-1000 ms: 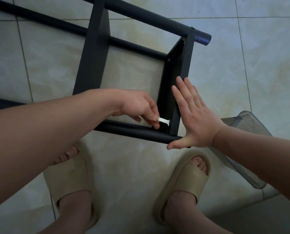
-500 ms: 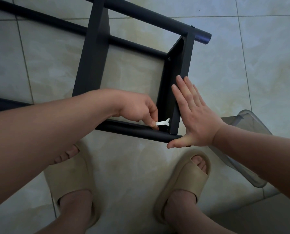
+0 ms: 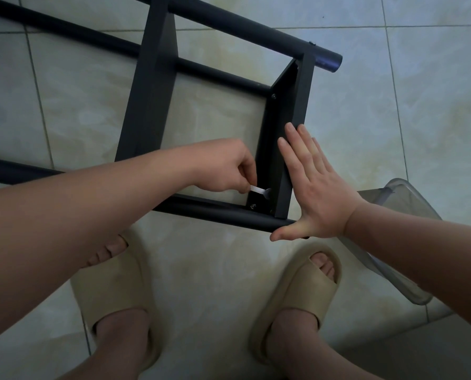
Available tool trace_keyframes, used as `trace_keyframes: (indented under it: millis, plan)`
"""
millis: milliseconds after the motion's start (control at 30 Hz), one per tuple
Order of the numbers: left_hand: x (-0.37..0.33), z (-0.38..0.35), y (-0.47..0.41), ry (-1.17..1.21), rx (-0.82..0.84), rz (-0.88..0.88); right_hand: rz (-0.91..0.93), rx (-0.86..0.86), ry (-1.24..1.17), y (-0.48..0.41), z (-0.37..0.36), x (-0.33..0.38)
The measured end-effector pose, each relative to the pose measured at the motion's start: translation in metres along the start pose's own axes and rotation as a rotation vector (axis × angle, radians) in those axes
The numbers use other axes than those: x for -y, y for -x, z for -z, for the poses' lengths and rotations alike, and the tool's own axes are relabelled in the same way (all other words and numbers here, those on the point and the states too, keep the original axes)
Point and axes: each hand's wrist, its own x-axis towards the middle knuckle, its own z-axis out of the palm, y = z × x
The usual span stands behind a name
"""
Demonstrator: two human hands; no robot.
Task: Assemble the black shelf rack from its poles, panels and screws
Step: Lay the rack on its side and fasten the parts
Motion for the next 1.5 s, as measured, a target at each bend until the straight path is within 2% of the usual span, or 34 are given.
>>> trace_keyframes:
  millis: [67,167,300,367,567,1000,1500]
  plan:
    - [-0.001,-0.004,-0.001,0.087,-0.014,0.005,0.002,0.000,-0.001,0.000,-0.001,0.000]
    - [-0.004,-0.013,0.000,0.378,-0.020,0.056,0.001,0.005,0.006,0.000,-0.001,0.000]
    - [-0.011,-0.020,0.000,0.786,0.048,0.223,0.001,0.004,0.011,0.000,0.000,0.000]
    - [-0.014,-0.020,-0.001,0.861,0.051,0.287,0.002,0.002,0.009,0.000,0.000,0.000]
    - [-0.017,-0.017,-0.007,0.686,-0.117,0.345,0.002,0.006,0.007,0.000,0.000,0.000]
    - [-0.019,-0.015,-0.009,0.866,0.076,0.448,0.007,-0.010,-0.003,0.000,0.000,0.000]
    - [-0.020,-0.017,-0.008,0.835,-0.008,0.337,0.009,-0.011,0.002,0.000,-0.001,-0.001]
